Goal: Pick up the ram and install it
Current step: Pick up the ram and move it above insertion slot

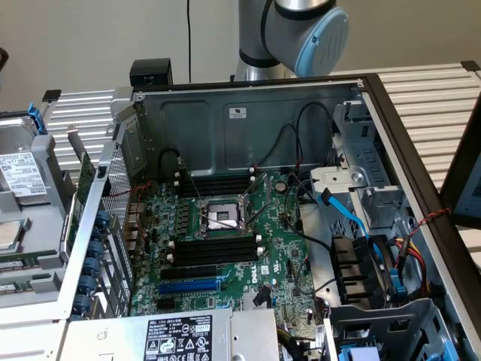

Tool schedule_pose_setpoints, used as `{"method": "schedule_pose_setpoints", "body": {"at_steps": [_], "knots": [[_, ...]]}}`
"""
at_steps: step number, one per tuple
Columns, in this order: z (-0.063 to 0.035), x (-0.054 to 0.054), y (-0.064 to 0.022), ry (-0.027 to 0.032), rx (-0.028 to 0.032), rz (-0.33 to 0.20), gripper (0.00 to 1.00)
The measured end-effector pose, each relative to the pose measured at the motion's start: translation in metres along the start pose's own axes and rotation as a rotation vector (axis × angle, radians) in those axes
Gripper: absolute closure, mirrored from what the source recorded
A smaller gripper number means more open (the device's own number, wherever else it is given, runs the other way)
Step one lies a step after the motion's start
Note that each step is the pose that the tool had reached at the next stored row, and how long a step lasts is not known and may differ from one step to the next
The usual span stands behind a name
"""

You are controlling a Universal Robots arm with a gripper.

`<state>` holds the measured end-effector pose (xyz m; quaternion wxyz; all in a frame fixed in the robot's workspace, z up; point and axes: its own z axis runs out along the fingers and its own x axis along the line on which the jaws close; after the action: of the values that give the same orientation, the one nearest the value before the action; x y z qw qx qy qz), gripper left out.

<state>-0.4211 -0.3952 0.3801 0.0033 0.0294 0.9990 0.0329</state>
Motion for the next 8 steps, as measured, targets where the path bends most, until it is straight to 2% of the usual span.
{"method": "schedule_pose_setpoints", "body": {"at_steps": [5,8], "knots": [[0.0014,0.0001,-0.0001,0.0054,-0.0005,-0.091,0.90],[0.0025,0.0001,-0.0002,0.0090,-0.0061,-0.144,0.90]]}}
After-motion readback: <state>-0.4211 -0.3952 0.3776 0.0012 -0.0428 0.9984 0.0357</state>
